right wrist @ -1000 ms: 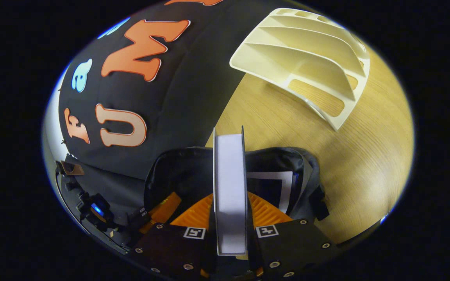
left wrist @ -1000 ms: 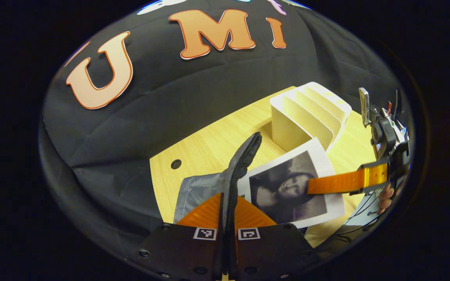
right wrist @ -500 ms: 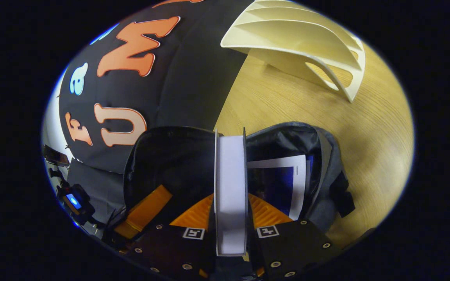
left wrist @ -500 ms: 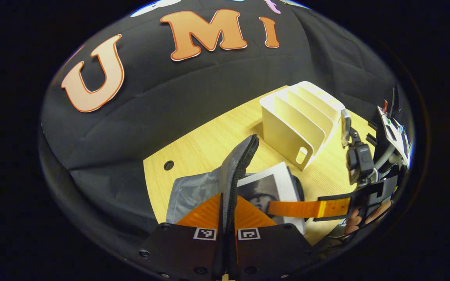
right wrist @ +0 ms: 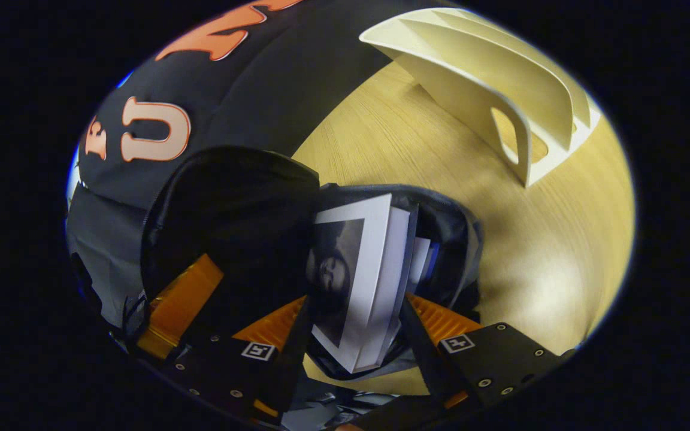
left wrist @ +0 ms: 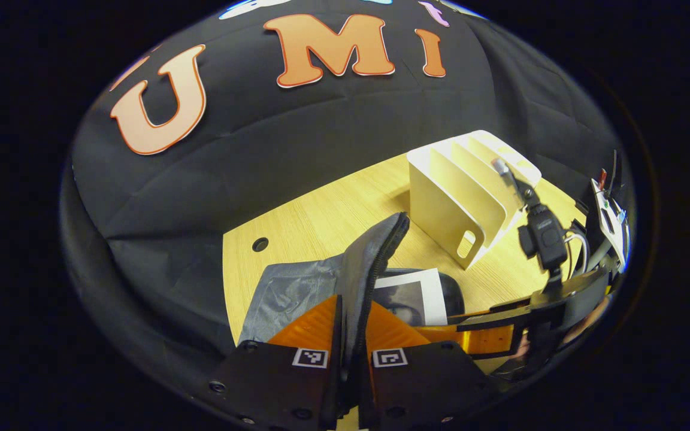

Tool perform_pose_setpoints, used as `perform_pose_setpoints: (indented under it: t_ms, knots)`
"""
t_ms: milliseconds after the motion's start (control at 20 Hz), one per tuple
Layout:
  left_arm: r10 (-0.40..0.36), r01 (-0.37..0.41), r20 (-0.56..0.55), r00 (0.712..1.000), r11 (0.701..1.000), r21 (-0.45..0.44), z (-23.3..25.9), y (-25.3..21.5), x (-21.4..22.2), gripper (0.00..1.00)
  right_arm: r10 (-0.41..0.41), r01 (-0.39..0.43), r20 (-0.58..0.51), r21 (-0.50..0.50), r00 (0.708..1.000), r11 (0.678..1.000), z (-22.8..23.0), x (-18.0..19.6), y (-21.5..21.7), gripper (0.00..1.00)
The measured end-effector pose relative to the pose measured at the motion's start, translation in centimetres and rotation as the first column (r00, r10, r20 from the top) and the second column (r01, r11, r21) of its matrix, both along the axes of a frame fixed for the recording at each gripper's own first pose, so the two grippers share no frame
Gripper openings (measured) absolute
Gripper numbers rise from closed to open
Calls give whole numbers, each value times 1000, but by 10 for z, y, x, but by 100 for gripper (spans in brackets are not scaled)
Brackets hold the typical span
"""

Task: Open the schoolbag, grab two books from the bookshelf and put them into the schoolbag.

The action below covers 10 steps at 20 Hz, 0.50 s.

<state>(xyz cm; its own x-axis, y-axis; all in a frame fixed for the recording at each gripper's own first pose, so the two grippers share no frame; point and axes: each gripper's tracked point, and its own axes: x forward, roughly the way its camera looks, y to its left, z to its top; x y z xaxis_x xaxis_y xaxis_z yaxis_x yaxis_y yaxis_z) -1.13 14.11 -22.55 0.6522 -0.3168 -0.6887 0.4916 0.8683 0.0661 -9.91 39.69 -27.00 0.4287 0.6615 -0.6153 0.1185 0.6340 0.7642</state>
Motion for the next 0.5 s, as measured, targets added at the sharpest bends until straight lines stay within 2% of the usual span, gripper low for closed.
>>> perform_pose_setpoints:
  t_ms: [50,100,150,250,300,400,450,500]
  knots:
    - [11,-11,-5,1000,1000,-6,1,-5,-8,14,2,-1,40,-31,999,1000,5,2,-14,88]
    - [20,-20,-8,1000,1000,-14,0,-12,-14,32,-4,8,75,-57,997,998,12,5,-28,93]
    - [28,-28,-11,1000,999,-17,-3,-18,-21,27,-6,14,104,-81,995,997,18,6,-45,94]
    - [43,-43,-7,999,999,-25,-1,-32,-33,36,-9,32,163,-134,987,990,31,4,-85,94]
    - [47,-47,-2,999,998,-37,2,-43,-38,48,-10,43,195,-165,981,985,36,4,-102,94]
    - [51,-50,14,999,997,-67,11,-66,-47,54,-7,68,265,-219,964,973,49,6,-137,95]
    - [52,-49,30,998,995,-84,20,-78,-50,66,-10,85,296,-242,955,967,57,7,-156,95]
    - [58,-53,53,997,994,-95,30,-91,-52,70,-16,107,332,-257,943,960,66,10,-173,95]
